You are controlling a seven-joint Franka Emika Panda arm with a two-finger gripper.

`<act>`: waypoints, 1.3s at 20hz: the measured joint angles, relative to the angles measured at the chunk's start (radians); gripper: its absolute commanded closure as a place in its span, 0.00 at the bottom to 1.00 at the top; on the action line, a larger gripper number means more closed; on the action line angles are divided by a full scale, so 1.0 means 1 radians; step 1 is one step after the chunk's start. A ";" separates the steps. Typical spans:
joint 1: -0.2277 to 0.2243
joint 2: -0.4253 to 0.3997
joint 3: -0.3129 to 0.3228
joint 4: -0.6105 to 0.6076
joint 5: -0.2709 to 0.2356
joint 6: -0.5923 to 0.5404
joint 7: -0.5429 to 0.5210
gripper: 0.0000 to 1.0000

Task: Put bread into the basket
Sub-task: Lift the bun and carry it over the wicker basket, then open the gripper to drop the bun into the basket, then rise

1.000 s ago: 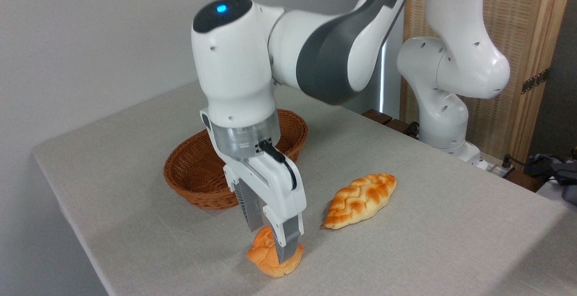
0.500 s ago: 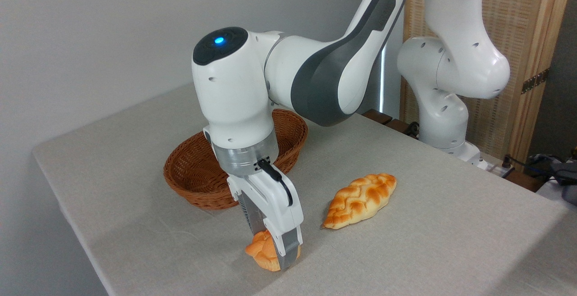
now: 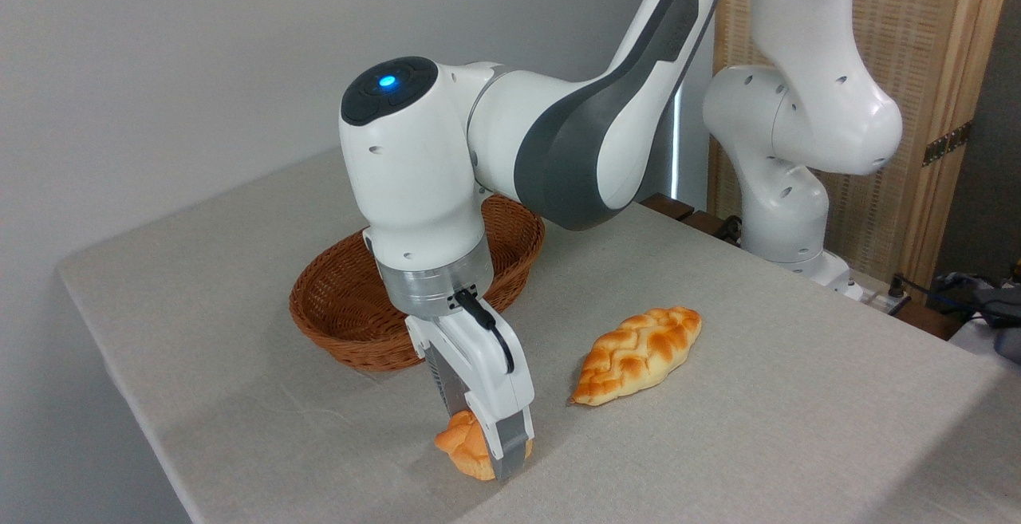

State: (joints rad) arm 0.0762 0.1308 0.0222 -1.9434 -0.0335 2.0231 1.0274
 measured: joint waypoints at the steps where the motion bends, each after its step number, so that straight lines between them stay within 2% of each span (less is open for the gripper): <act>1: 0.000 0.000 0.000 0.000 0.000 0.000 0.003 0.47; 14: 0.001 -0.001 0.000 0.005 0.000 0.000 0.006 0.45; 18: 0.003 -0.036 0.001 0.032 0.000 -0.009 0.006 0.45; 22: 0.003 -0.097 -0.003 0.104 -0.003 -0.100 0.006 0.43; 24: 0.000 -0.114 -0.023 0.153 -0.032 -0.151 -0.002 0.43; 25: 0.000 -0.119 -0.045 0.175 -0.049 -0.175 -0.027 0.40; 26: -0.001 -0.123 -0.070 0.190 -0.056 -0.191 -0.056 0.28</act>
State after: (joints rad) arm 0.0753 0.0077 -0.0478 -1.7537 -0.0892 1.8317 0.9710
